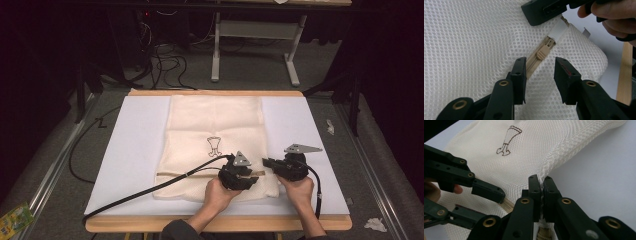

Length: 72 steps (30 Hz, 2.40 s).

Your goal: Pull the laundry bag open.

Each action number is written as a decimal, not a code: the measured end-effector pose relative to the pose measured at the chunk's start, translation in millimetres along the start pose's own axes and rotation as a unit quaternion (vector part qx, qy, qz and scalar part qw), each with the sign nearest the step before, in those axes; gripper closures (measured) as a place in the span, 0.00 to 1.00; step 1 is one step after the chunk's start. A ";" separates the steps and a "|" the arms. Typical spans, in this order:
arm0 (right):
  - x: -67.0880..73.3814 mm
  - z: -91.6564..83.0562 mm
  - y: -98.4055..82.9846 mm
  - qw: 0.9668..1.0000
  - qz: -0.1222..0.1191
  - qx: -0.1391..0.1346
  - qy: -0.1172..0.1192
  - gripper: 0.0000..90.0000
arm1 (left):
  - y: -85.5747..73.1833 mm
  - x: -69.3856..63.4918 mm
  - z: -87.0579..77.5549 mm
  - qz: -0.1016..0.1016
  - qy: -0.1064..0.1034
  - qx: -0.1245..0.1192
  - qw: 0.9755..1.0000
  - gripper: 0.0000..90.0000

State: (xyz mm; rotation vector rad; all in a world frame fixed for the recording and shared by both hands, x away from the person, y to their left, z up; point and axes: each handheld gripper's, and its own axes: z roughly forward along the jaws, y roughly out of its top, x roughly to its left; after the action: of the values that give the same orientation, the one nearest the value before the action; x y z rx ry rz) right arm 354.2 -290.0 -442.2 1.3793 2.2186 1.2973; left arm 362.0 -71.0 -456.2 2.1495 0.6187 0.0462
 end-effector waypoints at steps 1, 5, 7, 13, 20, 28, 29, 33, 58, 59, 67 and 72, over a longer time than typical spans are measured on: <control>0.1 -0.1 0.0 1.000 0.001 0.000 0.001 0.98 | 0.4 -0.7 1.0 0.002 -0.001 0.003 1.000 0.69; 1.1 -0.6 0.7 1.000 0.002 0.000 0.004 0.98 | 3.9 -6.2 6.5 0.016 0.000 0.007 1.000 0.69; 2.3 -1.1 1.9 1.000 0.004 -0.002 0.006 0.98 | 5.1 -3.5 8.3 0.004 -0.004 0.002 1.000 0.69; 4.4 -0.7 4.5 1.000 -0.002 -0.005 0.011 0.98 | 4.8 -2.2 9.8 0.000 -0.008 0.002 1.000 0.69; 5.0 -0.3 5.6 1.000 0.002 -0.005 0.013 0.98 | 5.5 -2.5 8.6 -0.002 -0.021 -0.002 1.000 0.71; 5.1 -0.6 7.8 1.000 -0.001 -0.004 0.010 0.98 | 7.9 -2.4 0.9 0.006 -0.029 -0.015 0.999 0.77; 5.7 0.0 7.6 1.000 -0.001 -0.005 0.010 0.98 | 7.8 -3.4 0.5 0.009 -0.030 -0.018 0.999 0.78; 6.2 0.4 7.0 1.000 0.001 -0.007 0.014 0.98 | 6.0 -2.2 4.0 0.005 -0.028 -0.007 1.000 0.78; 5.0 0.3 2.5 1.000 0.000 -0.006 0.018 0.98 | 3.5 -2.0 8.6 -0.002 -0.037 -0.014 0.999 0.88; 5.2 0.2 3.1 1.000 0.000 -0.006 0.018 0.98 | 3.5 -2.0 8.6 -0.002 -0.037 -0.014 0.999 0.89; 6.4 -0.2 4.7 1.000 -0.002 -0.008 0.019 0.98 | 4.7 -1.4 8.2 -0.009 -0.041 -0.015 0.999 0.96; 5.2 -2.6 4.1 1.000 -0.005 -0.009 0.017 0.98 | 5.6 -1.2 6.5 -0.007 -0.044 -0.016 0.999 0.96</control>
State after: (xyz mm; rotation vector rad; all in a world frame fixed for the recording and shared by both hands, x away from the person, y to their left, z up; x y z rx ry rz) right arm 352.5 -286.6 -436.2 1.3490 2.2271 1.3440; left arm 364.9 -79.1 -455.7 2.1042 0.5766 -0.0460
